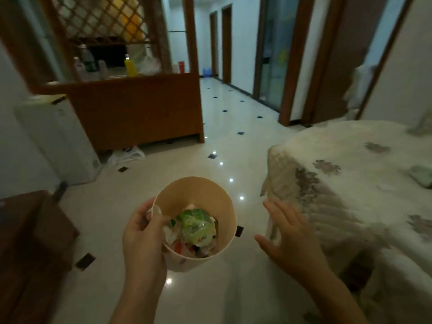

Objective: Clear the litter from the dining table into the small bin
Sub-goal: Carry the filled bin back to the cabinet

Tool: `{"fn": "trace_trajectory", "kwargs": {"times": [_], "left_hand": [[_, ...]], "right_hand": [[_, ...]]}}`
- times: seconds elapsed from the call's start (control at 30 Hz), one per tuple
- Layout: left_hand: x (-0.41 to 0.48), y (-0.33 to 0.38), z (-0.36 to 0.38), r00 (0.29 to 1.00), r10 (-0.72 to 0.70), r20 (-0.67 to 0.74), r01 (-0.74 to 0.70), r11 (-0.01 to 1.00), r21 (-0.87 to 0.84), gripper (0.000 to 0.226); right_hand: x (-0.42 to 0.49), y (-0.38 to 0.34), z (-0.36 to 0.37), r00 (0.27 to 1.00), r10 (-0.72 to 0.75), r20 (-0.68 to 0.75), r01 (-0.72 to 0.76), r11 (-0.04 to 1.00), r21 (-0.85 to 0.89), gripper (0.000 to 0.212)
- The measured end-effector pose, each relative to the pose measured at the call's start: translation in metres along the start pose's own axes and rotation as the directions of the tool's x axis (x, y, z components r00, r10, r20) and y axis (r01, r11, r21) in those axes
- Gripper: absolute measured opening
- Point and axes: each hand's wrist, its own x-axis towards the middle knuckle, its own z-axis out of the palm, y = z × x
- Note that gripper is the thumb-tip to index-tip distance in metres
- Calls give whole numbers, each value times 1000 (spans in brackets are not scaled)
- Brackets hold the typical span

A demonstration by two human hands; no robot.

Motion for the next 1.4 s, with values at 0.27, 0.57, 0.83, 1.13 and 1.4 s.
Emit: {"fn": "trace_trajectory", "kwargs": {"times": [0.27, 0.57, 0.83, 1.13, 1.4], "left_hand": [[75, -28, 160, 941, -93, 324, 109, 993, -33, 33], [104, -49, 341, 797, -111, 593, 144, 990, -7, 33], [112, -111, 469, 637, -192, 747, 153, 981, 121, 28], [134, -194, 569, 446, -315, 838, 88, 947, 309, 27], [142, -243, 608, 437, -391, 810, 55, 910, 410, 28]], "right_hand": [[70, 87, -26, 949, 223, -220, -254, 959, -124, 65], [133, 186, -68, 847, 374, -379, -442, 891, -108, 66], [142, 276, -82, 661, 591, -462, -701, 705, -101, 69], [164, 361, -48, 409, 851, -330, -906, 422, -35, 67], [179, 431, -12, 330, 932, -151, -943, 334, -3, 61]]}}
